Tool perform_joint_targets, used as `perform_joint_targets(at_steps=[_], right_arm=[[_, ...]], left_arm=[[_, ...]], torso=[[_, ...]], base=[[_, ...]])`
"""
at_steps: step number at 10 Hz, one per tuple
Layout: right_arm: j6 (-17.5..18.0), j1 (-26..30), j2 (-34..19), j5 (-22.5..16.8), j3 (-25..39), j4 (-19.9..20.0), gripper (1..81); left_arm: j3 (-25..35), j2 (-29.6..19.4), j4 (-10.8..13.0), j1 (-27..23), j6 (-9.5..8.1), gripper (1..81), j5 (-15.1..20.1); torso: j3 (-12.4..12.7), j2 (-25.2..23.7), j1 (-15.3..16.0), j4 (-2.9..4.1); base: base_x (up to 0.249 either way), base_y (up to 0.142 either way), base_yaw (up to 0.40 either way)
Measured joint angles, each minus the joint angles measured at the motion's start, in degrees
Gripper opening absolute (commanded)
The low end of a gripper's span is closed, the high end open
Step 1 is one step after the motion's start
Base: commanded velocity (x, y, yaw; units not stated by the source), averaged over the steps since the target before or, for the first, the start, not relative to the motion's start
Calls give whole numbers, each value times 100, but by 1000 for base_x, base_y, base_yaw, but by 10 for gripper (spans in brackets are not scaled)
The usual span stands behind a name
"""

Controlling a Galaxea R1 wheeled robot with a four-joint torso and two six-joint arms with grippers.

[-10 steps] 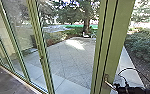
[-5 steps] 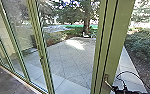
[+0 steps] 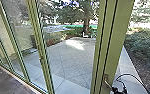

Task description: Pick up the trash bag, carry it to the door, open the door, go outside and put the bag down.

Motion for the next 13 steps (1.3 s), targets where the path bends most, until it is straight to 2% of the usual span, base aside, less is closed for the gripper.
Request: perform_joint_targets(at_steps=[2,6,10,13], right_arm=[[46,89,-4,-406,0,13,811],[41,129,35,-596,-94,-15,811],[-55,380,162,-1440,-358,-135,811],[-85,419,250,-1484,-527,-150,811]], left_arm=[[-5,12,0,0,0,10,1],[-5,12,0,1,-2,10,1],[-5,11,0,15,-2,10,0],[-5,9,0,15,-2,10,1]], torso=[[2,-2,-2,-2],[5,-9,-4,-4],[9,-13,-17,-9],[11,-15,-22,-11]], base=[[0,0,0],[0,0,0],[0,0,0],[0,0,0]])
